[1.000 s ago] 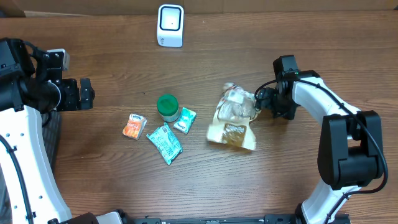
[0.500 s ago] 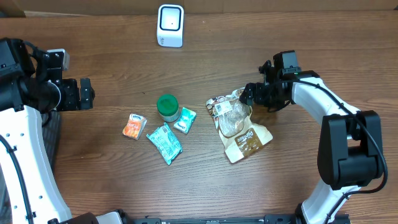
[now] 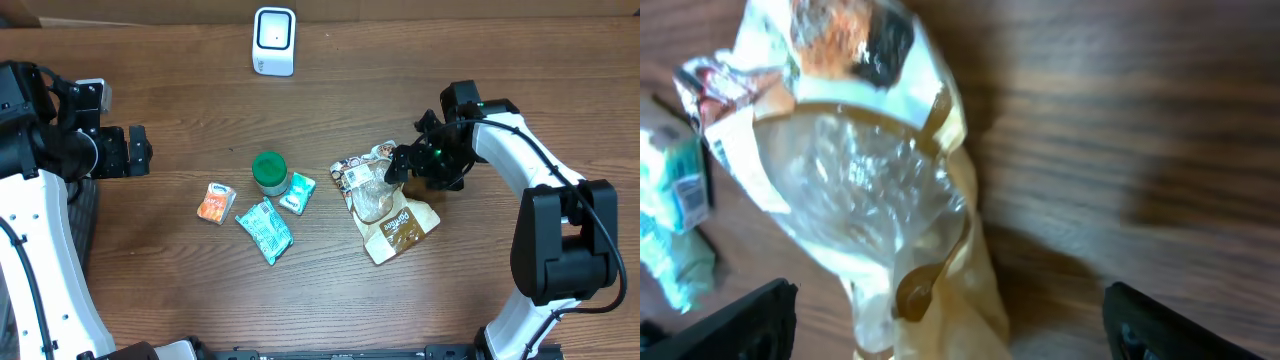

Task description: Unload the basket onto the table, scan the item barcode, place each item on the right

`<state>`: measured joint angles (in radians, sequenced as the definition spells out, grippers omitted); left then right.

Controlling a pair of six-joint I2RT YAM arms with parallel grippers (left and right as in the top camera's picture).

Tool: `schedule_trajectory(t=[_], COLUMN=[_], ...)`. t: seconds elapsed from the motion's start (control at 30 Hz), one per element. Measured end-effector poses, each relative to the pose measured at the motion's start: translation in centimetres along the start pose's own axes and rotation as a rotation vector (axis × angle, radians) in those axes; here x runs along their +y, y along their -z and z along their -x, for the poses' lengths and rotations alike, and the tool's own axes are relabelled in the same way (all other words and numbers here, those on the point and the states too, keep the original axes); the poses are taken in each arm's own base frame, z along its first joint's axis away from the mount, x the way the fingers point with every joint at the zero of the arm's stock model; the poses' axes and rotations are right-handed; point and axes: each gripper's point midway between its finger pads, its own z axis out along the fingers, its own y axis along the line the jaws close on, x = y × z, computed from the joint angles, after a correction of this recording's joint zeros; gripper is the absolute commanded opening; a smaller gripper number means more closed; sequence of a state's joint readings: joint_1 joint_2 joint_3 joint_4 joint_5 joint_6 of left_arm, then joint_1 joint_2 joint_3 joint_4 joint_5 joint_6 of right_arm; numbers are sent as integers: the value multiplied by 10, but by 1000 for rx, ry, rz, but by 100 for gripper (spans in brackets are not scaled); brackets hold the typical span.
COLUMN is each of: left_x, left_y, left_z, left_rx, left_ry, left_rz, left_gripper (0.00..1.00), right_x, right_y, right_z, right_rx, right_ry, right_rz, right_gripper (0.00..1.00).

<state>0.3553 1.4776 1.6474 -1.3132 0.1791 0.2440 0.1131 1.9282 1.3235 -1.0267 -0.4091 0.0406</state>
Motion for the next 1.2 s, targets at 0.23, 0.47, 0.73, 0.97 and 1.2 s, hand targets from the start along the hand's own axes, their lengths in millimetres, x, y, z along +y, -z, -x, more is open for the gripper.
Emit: schedule_trajectory(t=[0.23,0.47,0.73,0.97,1.2], left_x=[0,0,0,0,0], left_y=[0,0,0,0,0], left_z=[0,0,0,0,0], left_rx=[0,0,0,0,0], left_ry=[0,0,0,0,0], left_rz=[0,0,0,0,0], left_gripper=[100,100,100,100,99], right_x=[6,10,10,14,13], right_y=[-15,-19,-27,-33,-42], right_z=[-24,-29,-37,-38,-47], right_rx=[74,84,100,59,64], right_ry=[-25,-30,-39,-17,-22], right_rz=[82,123,151,203,226], right_gripper=[96,96,96,76,40])
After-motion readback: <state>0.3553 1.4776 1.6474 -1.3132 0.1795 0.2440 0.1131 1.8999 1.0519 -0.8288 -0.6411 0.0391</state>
